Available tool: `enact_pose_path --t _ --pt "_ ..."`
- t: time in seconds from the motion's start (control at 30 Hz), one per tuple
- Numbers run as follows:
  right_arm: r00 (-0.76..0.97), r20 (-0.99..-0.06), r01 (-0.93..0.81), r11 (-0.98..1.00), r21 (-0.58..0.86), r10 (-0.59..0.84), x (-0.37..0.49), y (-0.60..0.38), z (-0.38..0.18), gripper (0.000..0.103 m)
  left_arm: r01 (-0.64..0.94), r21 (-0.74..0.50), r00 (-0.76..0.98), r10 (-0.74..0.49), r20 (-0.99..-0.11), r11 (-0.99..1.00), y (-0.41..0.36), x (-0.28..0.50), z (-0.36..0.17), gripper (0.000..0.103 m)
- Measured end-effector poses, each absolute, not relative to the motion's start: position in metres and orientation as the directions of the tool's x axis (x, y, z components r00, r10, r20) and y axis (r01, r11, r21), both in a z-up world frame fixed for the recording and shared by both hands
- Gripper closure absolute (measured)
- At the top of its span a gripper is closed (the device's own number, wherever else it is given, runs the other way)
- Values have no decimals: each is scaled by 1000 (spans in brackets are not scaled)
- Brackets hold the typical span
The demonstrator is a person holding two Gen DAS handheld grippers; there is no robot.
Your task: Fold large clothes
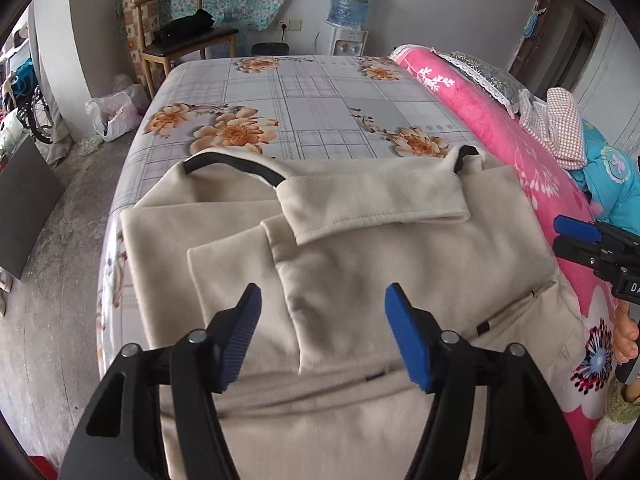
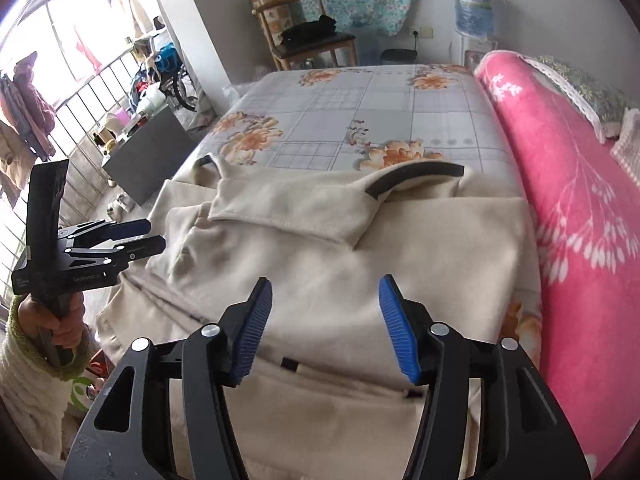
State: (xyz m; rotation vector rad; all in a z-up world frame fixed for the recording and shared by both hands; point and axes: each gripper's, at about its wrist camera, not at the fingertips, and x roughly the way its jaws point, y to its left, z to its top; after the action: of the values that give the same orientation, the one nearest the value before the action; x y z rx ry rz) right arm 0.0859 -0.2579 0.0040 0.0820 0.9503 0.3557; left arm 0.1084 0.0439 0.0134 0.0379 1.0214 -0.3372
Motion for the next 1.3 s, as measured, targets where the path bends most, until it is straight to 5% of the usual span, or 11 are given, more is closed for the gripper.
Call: enact_pose_path --t 0.17,0.37,0.5,0.7,1.3 --pt "516 -770 -288 923 256 375 26 -244 -15 30 269 -94 506 -223 -833 959 54 42 2 21" --pt "460 -830 -248 943 221 316 -1 -216 -74 29 221 -13 485 -122 -866 975 37 0 -55 19" --pt "514 -835 -243 967 78 197 -8 -201 -92 22 165 36 555 -63 -830 986 35 -6 -66 5" --pt "524 -836 -192 979 68 161 -2 -204 -98 9 143 17 570 -68 -819 990 38 -6 -68 5" --pt "582 -787 -168 977 132 206 -13 -210 -84 8 169 23 579 -80 -811 985 40 -9 -68 5"
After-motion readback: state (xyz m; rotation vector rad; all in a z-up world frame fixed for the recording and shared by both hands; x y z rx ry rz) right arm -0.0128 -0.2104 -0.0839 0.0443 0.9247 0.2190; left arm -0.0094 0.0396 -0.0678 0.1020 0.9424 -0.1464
